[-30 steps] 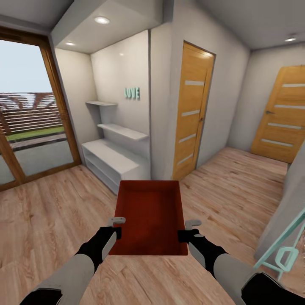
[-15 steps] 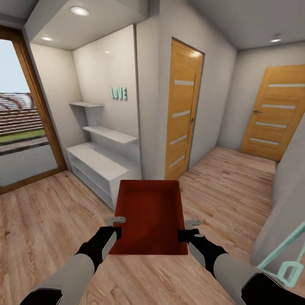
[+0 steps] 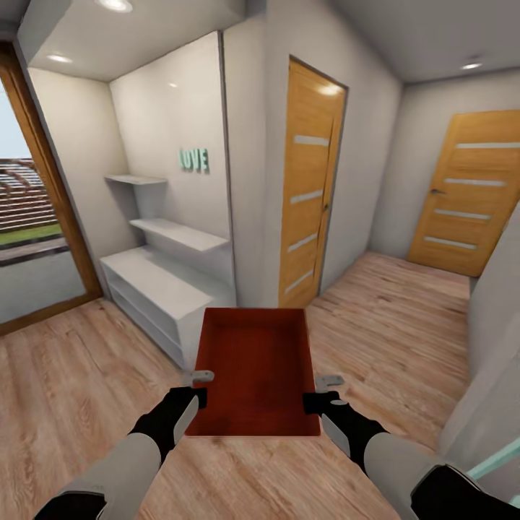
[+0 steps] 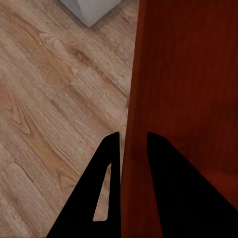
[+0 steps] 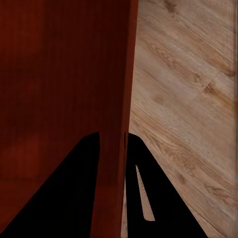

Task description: Move the two storage containers from the living room to the garage. In the garage, place one container on the floor and stack the other container on top of it (either order is fine).

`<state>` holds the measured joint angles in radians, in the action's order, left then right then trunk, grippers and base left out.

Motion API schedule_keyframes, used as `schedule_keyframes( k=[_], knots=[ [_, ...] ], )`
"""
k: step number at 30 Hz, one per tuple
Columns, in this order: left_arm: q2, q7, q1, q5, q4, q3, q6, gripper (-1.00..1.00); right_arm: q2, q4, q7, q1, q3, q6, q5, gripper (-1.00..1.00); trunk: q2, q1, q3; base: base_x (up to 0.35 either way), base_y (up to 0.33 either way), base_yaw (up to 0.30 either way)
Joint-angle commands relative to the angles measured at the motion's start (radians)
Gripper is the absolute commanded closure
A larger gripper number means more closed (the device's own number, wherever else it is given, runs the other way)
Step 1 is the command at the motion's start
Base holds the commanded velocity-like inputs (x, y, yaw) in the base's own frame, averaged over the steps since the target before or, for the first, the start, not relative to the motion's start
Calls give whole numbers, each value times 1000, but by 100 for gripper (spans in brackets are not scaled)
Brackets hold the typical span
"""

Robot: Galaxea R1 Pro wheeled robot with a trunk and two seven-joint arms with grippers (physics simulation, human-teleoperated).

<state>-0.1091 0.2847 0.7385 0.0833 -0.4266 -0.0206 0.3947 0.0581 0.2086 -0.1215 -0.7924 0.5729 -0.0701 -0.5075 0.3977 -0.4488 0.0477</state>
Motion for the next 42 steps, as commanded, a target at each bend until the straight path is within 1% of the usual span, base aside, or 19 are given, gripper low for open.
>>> schedule_keyframes(
  k=[1, 42],
  knots=[
    [17, 7, 1, 12, -32, -1, 3, 100, -17, -51, -6, -1, 4, -6, -26, 100, 2, -1, 2, 322, 0, -227],
    [17, 7, 1, 12, -32, -1, 3, 100, -17, -51, -6, -1, 4, -7, -26, 100, 2, -1, 2, 322, 0, -242]
  ],
)
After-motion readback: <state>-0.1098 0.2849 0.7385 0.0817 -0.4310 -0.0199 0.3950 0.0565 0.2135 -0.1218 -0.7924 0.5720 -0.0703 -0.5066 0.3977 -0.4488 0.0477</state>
